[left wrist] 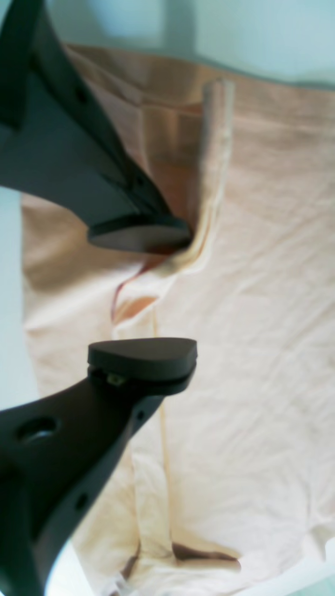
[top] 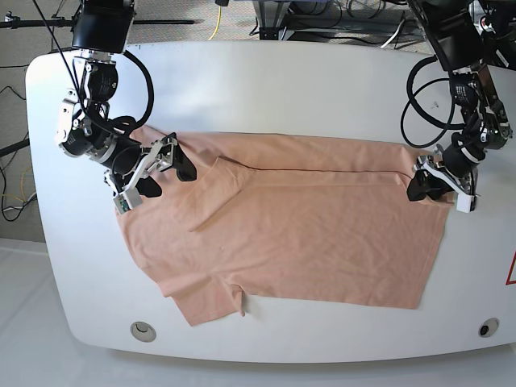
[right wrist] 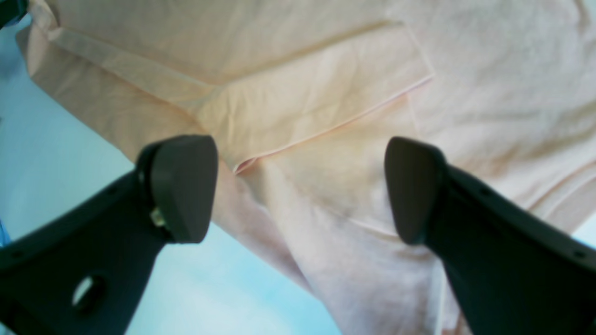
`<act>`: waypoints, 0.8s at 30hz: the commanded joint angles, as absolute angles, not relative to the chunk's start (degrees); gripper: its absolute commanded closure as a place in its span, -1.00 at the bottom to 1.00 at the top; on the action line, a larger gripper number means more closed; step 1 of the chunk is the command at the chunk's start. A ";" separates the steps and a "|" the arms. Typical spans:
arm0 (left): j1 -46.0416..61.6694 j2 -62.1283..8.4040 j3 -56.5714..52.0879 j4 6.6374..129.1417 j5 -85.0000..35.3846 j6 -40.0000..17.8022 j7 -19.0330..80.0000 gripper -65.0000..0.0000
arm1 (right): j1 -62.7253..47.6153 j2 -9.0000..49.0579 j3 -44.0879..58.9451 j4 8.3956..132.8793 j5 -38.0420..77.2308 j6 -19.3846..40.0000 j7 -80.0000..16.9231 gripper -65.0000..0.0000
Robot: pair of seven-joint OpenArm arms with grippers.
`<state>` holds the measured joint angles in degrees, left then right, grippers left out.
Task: Fold the T-shirt properly
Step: 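Lower both grippers holding the shoulder edges onto the shirt body, then drag the held collar edge with both grippers away from the hem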
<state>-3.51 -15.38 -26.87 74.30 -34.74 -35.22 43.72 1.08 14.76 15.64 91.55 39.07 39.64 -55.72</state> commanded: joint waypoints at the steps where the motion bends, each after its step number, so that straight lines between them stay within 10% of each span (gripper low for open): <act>1: -4.53 -17.54 -27.21 75.47 -36.09 -35.65 42.24 0.15 | 1.27 15.52 16.22 92.79 40.31 40.00 -54.46 -0.62; 24: -3.56 -19.21 -27.21 75.38 -24.31 -35.65 37.67 0.15 | -3.03 15.60 23.96 92.97 40.22 40.00 -54.46 -0.62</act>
